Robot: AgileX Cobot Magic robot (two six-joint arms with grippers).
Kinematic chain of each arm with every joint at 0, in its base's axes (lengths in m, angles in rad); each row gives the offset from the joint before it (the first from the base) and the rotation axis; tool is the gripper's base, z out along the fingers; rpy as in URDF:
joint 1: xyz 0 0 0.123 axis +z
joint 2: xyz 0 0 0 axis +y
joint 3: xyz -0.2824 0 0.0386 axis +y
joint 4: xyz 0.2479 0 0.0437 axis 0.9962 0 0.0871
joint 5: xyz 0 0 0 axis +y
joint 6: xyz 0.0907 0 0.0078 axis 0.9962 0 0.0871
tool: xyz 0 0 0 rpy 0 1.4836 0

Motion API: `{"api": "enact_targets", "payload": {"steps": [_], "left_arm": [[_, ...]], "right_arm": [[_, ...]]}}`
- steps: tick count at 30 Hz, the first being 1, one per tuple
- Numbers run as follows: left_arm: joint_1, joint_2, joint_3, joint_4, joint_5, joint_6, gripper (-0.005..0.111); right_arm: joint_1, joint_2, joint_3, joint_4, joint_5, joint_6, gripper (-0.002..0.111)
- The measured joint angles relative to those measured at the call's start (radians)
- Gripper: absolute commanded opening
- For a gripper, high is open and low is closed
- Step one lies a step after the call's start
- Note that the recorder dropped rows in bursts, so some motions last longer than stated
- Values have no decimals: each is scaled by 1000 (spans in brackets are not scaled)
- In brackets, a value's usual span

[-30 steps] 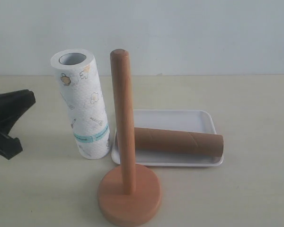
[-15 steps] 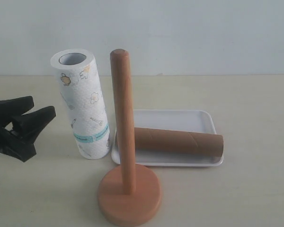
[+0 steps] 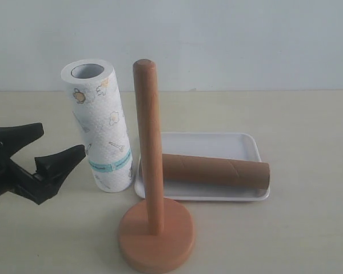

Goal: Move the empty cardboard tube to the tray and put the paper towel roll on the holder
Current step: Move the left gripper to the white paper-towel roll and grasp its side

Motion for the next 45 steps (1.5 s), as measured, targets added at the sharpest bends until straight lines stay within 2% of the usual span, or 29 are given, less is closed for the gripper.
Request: {"api": "enact_targets", "payload": {"steps": [22,34,41,43,45], "left_arm": [[0,171,-126,1,-2,7,93],[0,298,-289,117,-2,-29,93],[-62,370,-395,155,-2,-29,92],[-66,379,-409,155,-2,-30,84],[-66,381,-414,138,-2,-33,53]], "right_arm": [[0,0,0,0,-6,0,0],[0,0,0,0,-6,0,0],[0,0,0,0,-6,0,0],[0,0,0,0,-6,0,0],[0,0,0,0,-6,0,0]]}}
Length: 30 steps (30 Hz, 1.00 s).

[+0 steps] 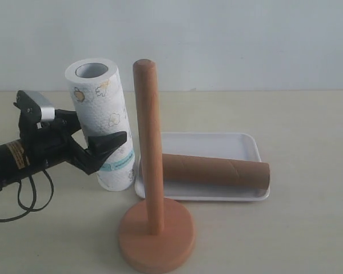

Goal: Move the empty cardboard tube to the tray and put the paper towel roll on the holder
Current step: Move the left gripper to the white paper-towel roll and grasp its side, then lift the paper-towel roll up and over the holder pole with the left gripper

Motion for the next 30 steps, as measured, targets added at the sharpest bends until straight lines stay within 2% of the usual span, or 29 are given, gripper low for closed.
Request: {"api": "enact_targets", "payload": {"steps": [1,2,4,12,23,30], "left_arm": [[0,1,0,-8,0,-3,43],[0,1,0,-12,2,-3,24],[-2,1,-1,-28,4,-5,4],[-2,-90,-1,-40,40,-73,5],[-2,-490,-1,-40,36,-259,4],[-2,-771,-1,-25,163,-418,4]], "right_arm": [[0,0,0,0,0,0,0],[0,0,0,0,0,0,0],[0,0,0,0,-2,0,0],[0,0,0,0,-2,2,0],[0,0,0,0,-2,2,0],[0,0,0,0,-5,2,0]]}}
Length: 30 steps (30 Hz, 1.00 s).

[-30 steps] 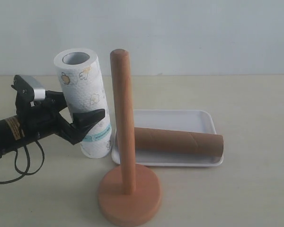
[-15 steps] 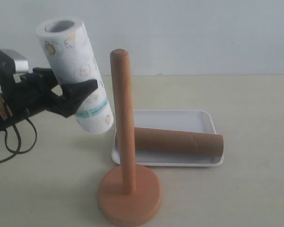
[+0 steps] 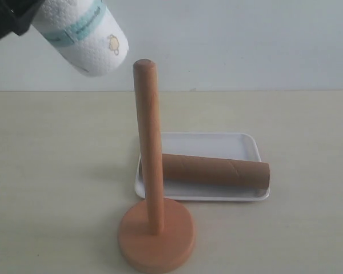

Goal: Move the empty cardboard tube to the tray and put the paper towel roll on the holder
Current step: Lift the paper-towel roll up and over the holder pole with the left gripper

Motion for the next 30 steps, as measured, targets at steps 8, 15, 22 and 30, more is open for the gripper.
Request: {"api": "enact_targets", "payload": {"steps": [8,15,22,30], "left_arm": [[0,-232,2,16,140,-148,4],[0,-294,-113,149,267,-463,4],[0,-296,-256,523,280,-848,4],[0,-223,-267,559,158,-912,4]], "right_arm": [[0,0,0,0,0,0,0],[0,0,0,0,0,0,0],[0,0,0,0,0,2,0],[0,0,0,0,0,2,0]]}}
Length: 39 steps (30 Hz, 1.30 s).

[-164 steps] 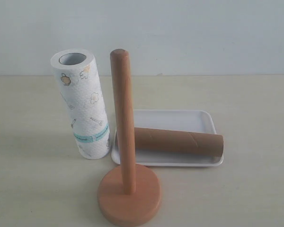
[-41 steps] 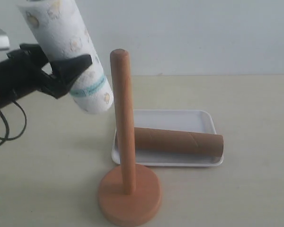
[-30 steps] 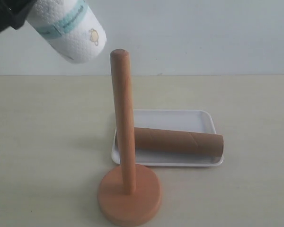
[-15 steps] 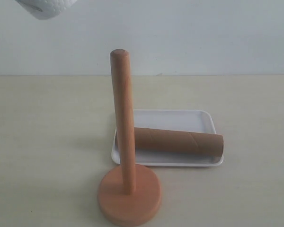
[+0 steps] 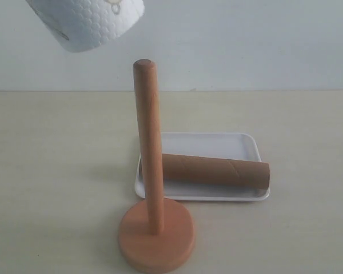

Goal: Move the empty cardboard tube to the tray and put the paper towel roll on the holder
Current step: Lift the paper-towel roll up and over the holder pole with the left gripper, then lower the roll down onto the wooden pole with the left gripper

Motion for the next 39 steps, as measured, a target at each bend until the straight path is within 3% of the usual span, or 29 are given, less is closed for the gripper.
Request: {"api": "enact_targets", "payload": {"steps": [7,16,23,39], "left_arm": [[-13,104,-2,-27,-97,11,4],[-101,159,-8,6,-98,88,4],[-105,168,-9,126,-46,95,4],[-110,264,-8,209,-60,132,4]], "right_arm": [[0,0,0,0,0,0,0],[0,0,0,0,0,0,0],[0,0,0,0,0,0,0],[0,0,0,0,0,0,0]]}}
